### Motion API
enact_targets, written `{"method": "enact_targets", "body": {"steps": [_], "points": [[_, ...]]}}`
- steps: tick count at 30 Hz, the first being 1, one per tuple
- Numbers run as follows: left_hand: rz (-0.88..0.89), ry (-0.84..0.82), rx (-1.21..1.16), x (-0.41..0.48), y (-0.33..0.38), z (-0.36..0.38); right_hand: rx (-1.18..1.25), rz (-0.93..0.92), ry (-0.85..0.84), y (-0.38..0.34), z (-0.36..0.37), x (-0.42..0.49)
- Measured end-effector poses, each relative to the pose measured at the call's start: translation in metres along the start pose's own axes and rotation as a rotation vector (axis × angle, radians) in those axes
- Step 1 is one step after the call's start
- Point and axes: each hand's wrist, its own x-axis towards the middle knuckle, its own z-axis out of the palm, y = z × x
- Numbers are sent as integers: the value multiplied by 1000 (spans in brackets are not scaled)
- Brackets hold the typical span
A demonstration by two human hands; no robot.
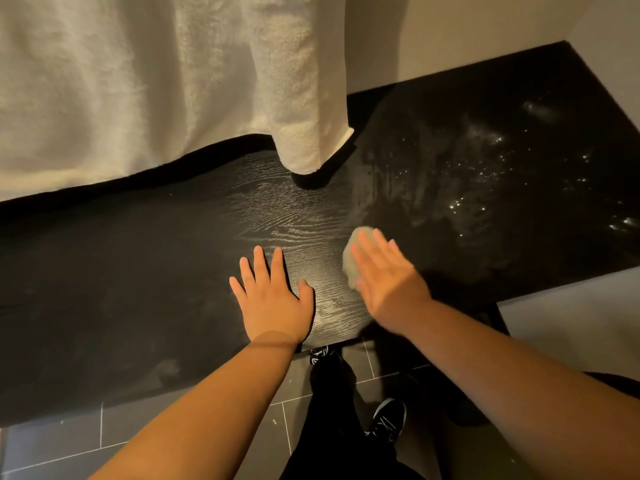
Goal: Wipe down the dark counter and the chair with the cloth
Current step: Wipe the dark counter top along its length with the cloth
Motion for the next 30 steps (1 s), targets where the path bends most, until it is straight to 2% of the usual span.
{"method": "enact_targets", "body": {"steps": [2, 4, 6, 8, 10, 11, 16, 19, 23, 26, 28, 30], "points": [[-3, 8, -7, 0, 0, 0, 26, -137, -57, 5, 0, -14], [1, 8, -5, 0, -1, 1, -17, -196, -33, 24, -10, -2], [2, 3, -8, 0, -1, 1, -32, -25, -50, 40, -21, 23], [1, 2, -12, 0, -1, 1, 29, 210, 20, 49, -26, 40], [1, 0, -13, 0, -1, 1, 73, 319, 54, 46, -21, 35], [2, -4, -15, 0, -1, 1, 67, 312, 49, 40, -14, 24], [6, -13, -9, 0, -2, 1, -27, 26, -65, 37, -3, -41], [31, -40, 7, 0, -2, 2, -78, -13, -96, 55, -11, -34], [126, -60, 46, 2, -1, -2, -31, 206, -84, 64, -25, 15], [228, -66, 47, 10, 7, -10, 65, 344, -42, 42, -28, 40], [297, -76, -9, 24, 21, -13, 31, 224, -86, 19, -22, 37], [288, -96, -112, 48, 38, -16, 7, -14, -109, 8, -14, 21]]}}
